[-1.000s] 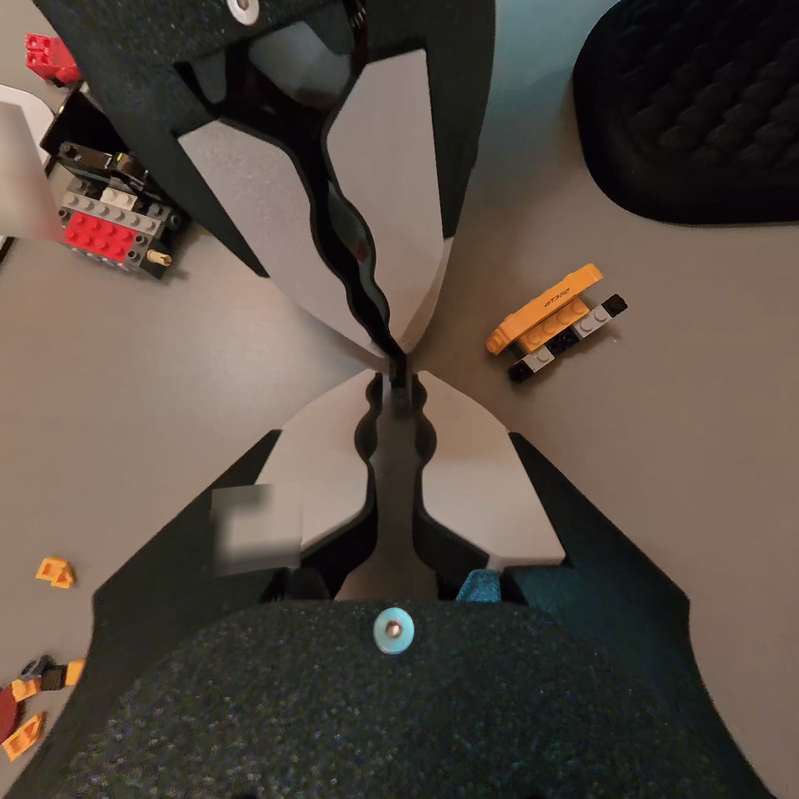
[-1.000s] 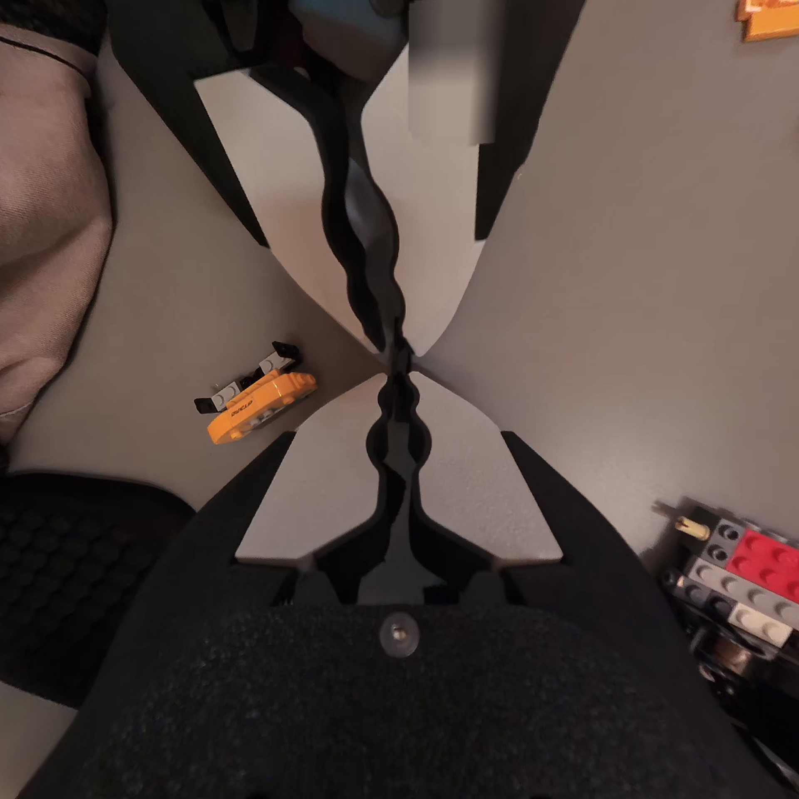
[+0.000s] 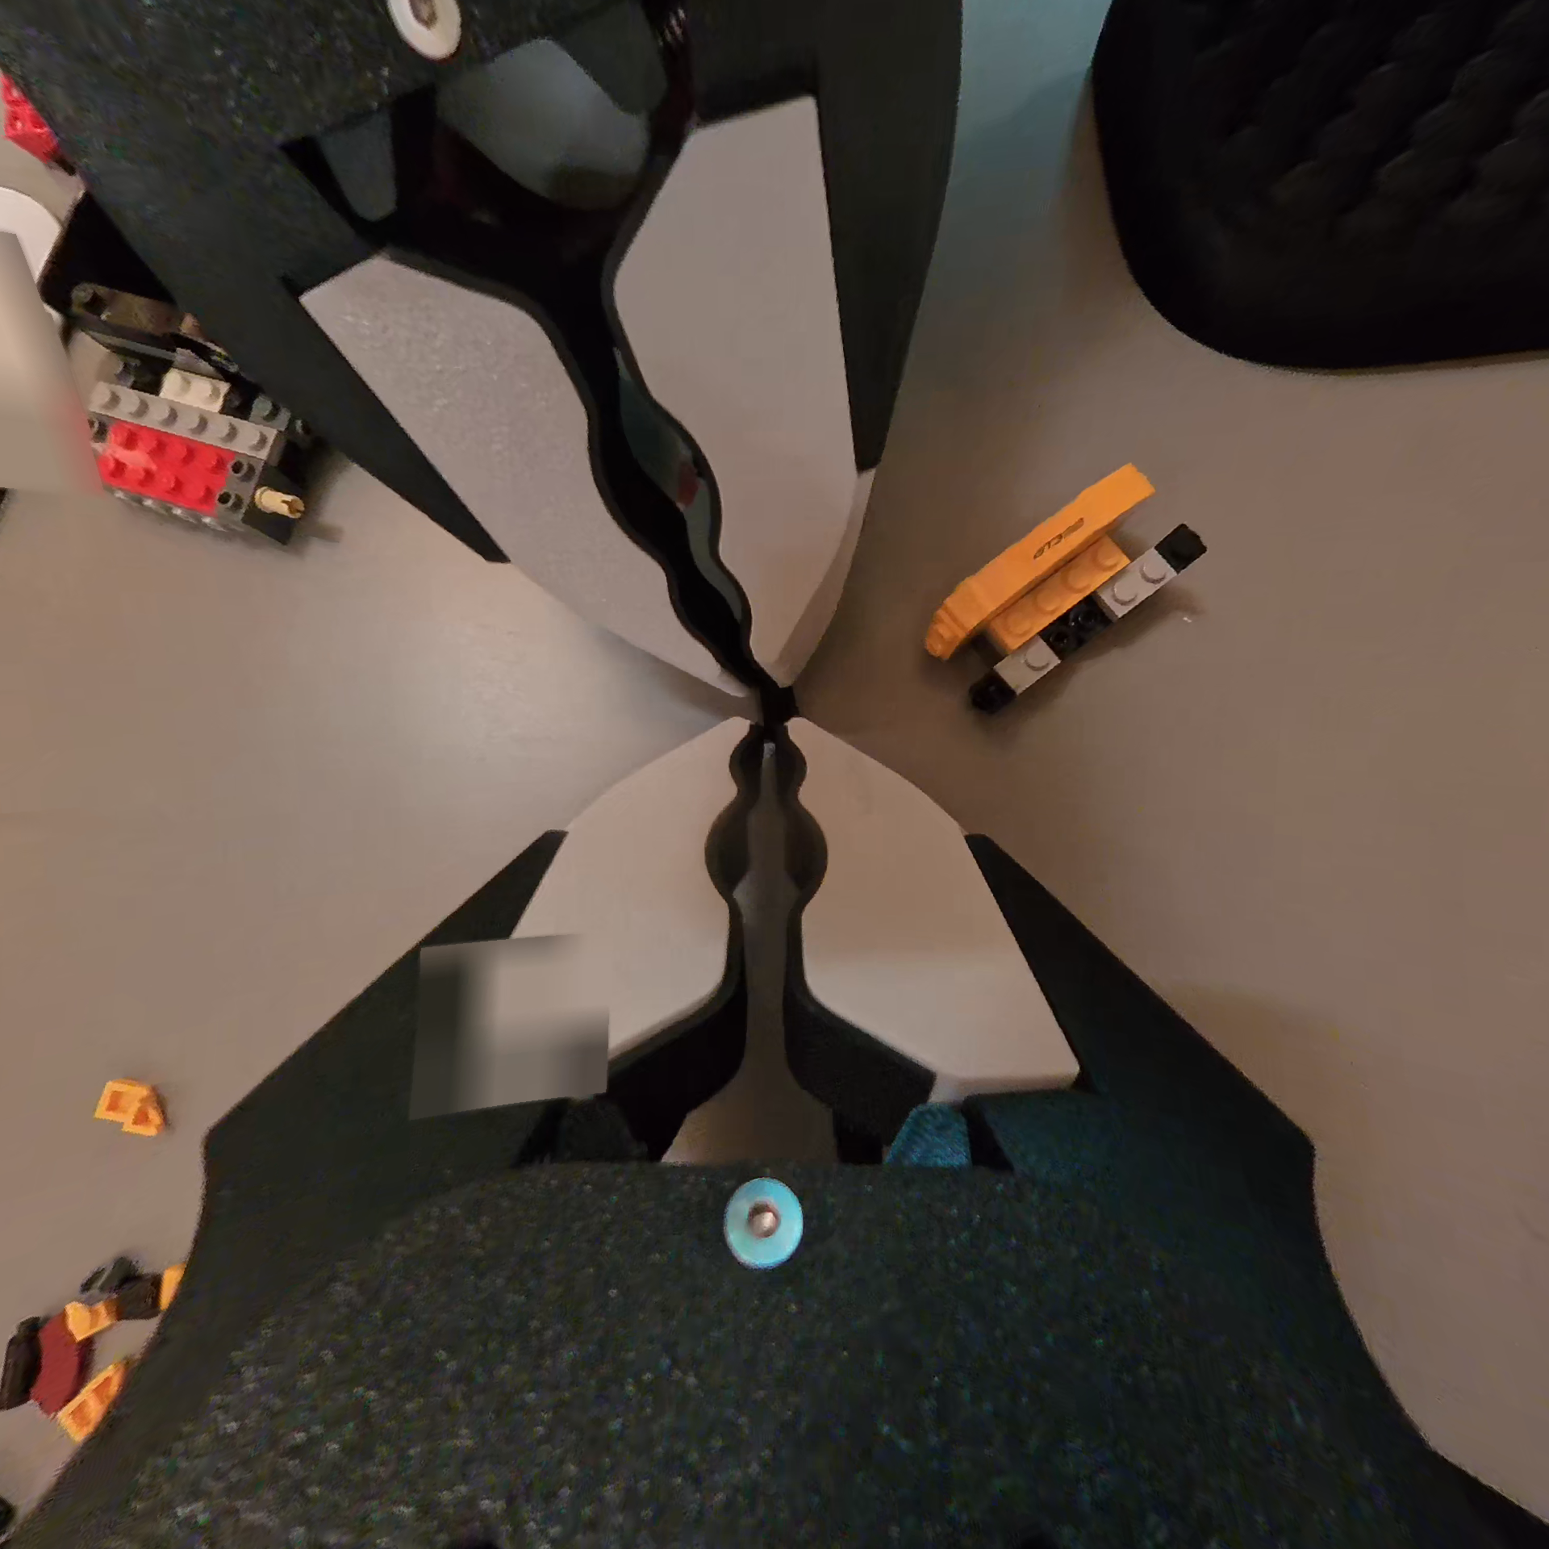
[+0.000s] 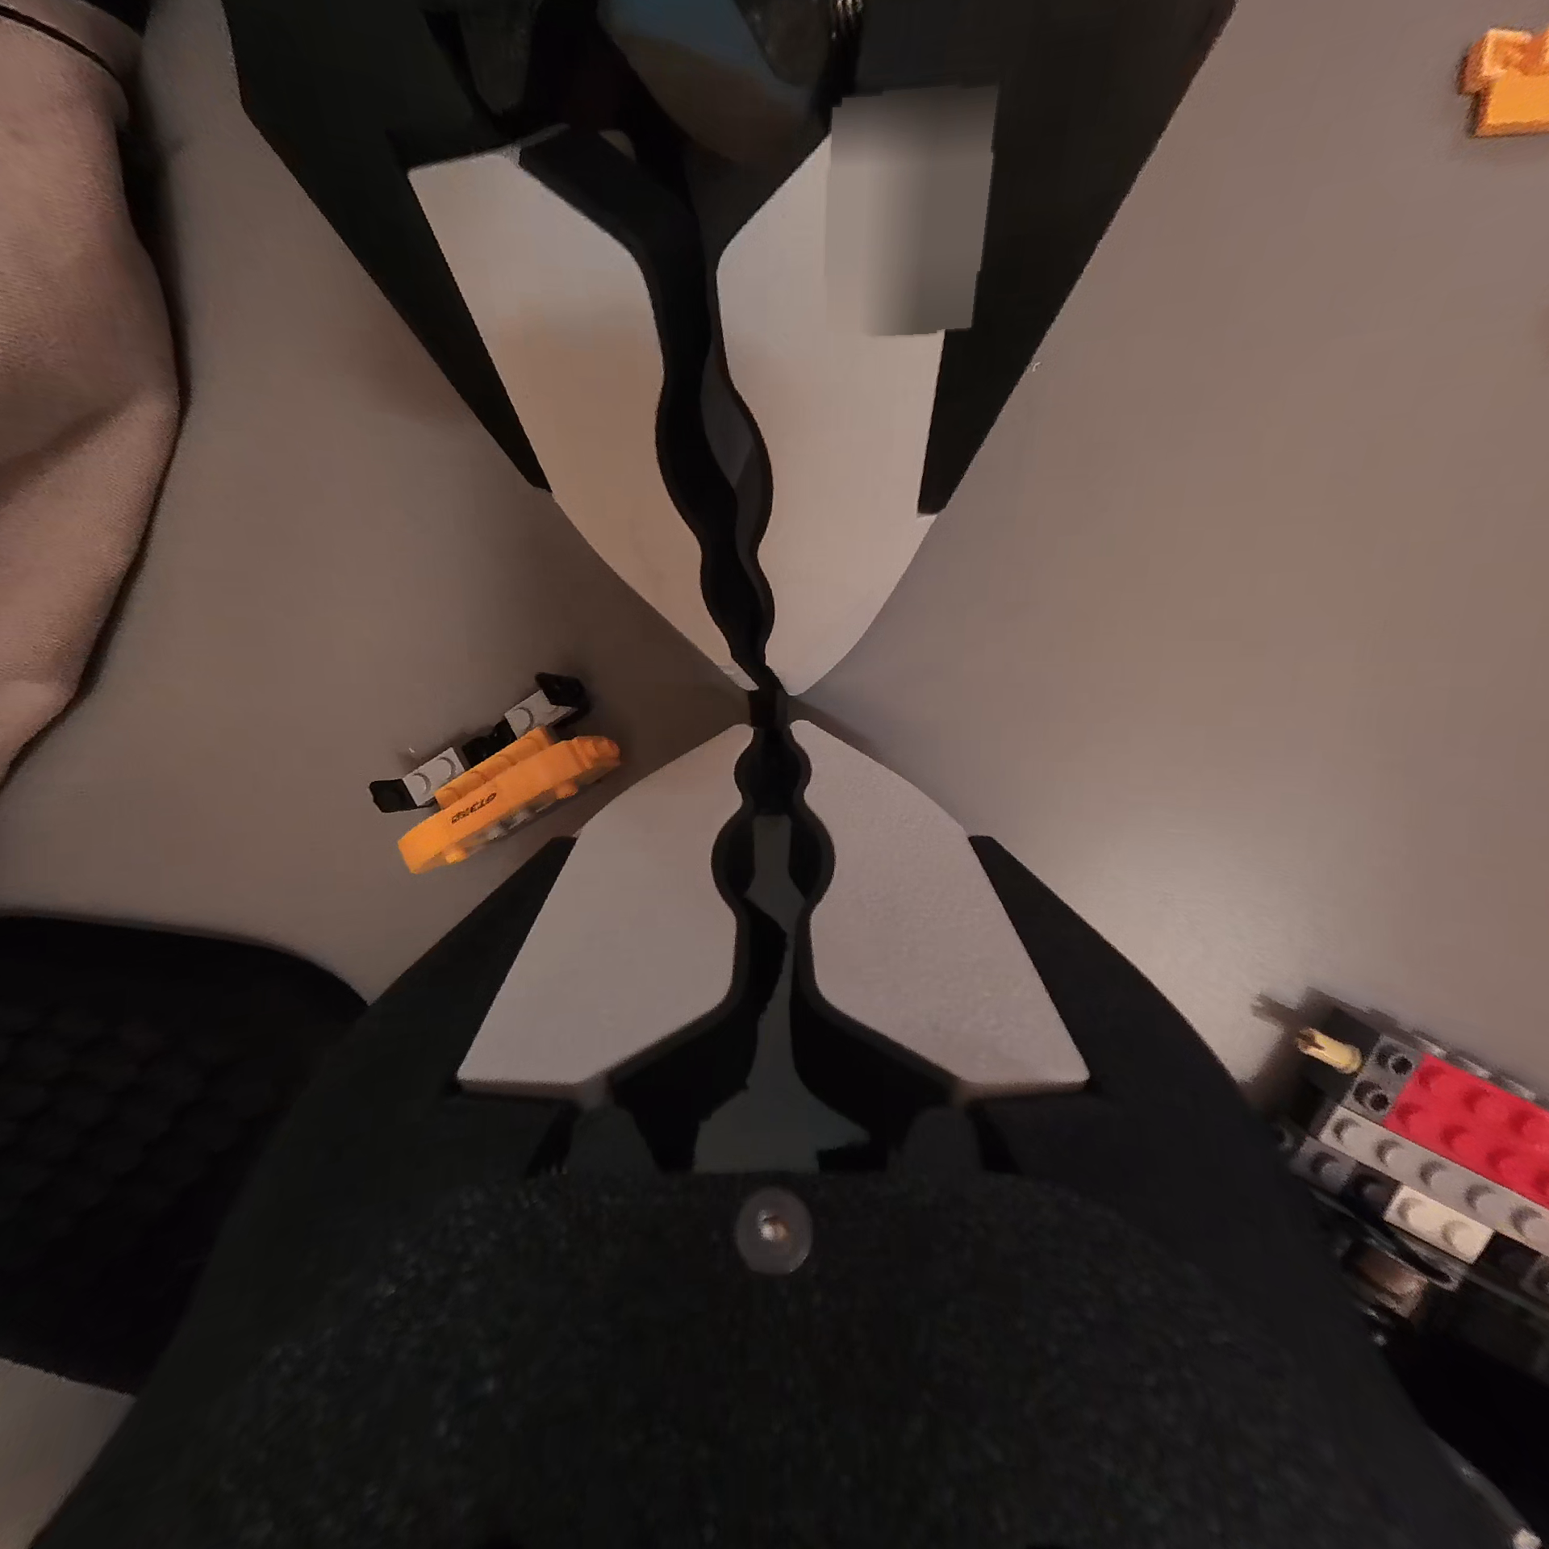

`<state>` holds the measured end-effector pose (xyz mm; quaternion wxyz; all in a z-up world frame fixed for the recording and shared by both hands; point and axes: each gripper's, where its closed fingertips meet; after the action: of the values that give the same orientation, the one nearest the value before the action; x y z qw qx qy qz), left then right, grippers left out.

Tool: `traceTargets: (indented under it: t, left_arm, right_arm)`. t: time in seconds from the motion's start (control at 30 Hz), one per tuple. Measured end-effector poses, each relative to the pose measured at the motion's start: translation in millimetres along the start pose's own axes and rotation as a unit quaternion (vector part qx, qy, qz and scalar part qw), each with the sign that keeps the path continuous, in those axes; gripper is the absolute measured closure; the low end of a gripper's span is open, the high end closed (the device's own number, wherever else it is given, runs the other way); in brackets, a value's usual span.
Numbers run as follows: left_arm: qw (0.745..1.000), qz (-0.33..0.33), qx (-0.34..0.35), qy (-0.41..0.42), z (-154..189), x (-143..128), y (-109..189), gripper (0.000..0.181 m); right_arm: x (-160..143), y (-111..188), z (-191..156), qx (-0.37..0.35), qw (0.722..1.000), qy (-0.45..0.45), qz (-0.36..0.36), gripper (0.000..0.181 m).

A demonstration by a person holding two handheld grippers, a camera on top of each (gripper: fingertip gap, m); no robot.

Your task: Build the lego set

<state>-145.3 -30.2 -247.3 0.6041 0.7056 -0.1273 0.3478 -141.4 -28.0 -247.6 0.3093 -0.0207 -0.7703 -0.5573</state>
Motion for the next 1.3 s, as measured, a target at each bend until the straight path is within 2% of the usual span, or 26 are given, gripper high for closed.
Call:
traceTargets:
  t: [0.27,0.5,0.63,0.77,0.9,1.0,1.13,1.23,1.3]
  left_arm:
    - [0.999,-0.018,0.024,-0.033,7.7,-1.2,0.4,0.179]
    - [0.998,-0.016,0.037,-0.038,10.6,-1.2,0.2,0.178]
    - [0.998,-0.010,0.053,-0.029,10.7,-1.4,1.8,0.177]
    - [0.999,-0.021,0.035,0.020,16.3,-6.9,2.6,0.165]
    - [0.999,-0.027,0.039,0.021,15.2,-8.7,1.1,0.167]
    - [0.999,-0.032,0.038,0.005,13.8,-10.0,2.1,0.173]
    - [0.998,-0.026,0.007,-0.055,14.4,-12.0,3.3,0.181]
    - [0.993,-0.020,-0.002,-0.115,6.6,-14.9,6.3,0.181]
    - [0.993,-0.011,-0.008,-0.115,3.1,-13.7,12.4,0.174]
  right_arm:
    - [1.3,-2.1,-4.1,-0.039,0.999,0.030,-0.006,0.179]
    - [1.5,-3.1,-5.9,-0.044,0.998,0.036,-0.010,0.178]
    - [2.0,-3.8,-6.9,-0.044,0.998,0.032,-0.009,0.178]
    - [1.4,-5.2,-7.3,-0.047,0.998,0.032,-0.007,0.180]
    - [-0.3,-5.4,-5.8,-0.048,0.998,0.036,-0.009,0.181]
    - [1.4,-2.5,-5.1,-0.050,0.998,0.039,-0.004,0.181]
    - [3.2,5.5,-6.4,-0.051,0.998,0.040,0.016,0.181]
    - [1.8,7.8,-9.0,-0.051,0.998,0.036,0.022,0.181]
    - [1.1,8.4,-10.2,-0.052,0.998,0.033,0.026,0.181]
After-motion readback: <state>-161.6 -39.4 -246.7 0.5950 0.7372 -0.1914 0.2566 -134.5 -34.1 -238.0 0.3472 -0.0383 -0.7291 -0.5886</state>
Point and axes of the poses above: each gripper's, where its closed fingertips meet, y back along the fingers, x out of its top, z = x × y across the jaws, and after that the axes turned 1 degree about y, right-handed
